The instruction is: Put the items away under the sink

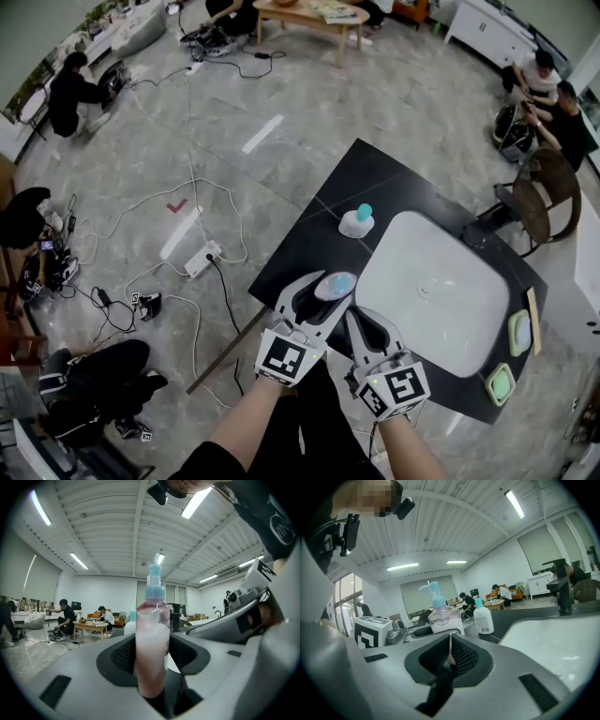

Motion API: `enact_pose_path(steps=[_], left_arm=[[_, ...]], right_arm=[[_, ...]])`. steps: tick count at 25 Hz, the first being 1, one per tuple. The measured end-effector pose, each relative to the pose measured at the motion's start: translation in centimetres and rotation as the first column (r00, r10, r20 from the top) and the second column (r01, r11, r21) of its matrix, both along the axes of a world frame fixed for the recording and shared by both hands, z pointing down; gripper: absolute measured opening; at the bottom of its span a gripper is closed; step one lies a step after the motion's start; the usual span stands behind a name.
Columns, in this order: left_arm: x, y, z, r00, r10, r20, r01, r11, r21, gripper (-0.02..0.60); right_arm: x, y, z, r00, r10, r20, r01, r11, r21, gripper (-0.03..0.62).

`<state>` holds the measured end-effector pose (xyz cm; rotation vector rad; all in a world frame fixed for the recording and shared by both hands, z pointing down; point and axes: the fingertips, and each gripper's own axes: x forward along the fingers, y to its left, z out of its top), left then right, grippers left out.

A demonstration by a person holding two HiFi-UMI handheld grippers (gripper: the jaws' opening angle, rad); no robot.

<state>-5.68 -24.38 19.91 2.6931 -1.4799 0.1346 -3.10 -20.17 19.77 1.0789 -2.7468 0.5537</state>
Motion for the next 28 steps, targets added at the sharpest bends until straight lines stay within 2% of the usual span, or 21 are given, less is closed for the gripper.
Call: enact_pose_path(steps=[16, 28], left_arm=[[-0.4, 7.6, -1.2, 0.999, 0.035, -0.036, -0.035, 0.999, 0.004, 0.209], [1.2, 15.0, -1.2, 0.995, 0.099, -0.034, -0.099, 0.995, 0.001, 0.209]], right_arm=[[-0.4, 7.1, -1.0, 1.000, 0.021, 0.004, -0.022, 0.999, 0.034, 0.034], [1.3, 14.1, -0.8, 0.998, 0.066, -0.001, -0.066, 0.997, 0.050, 0.034]])
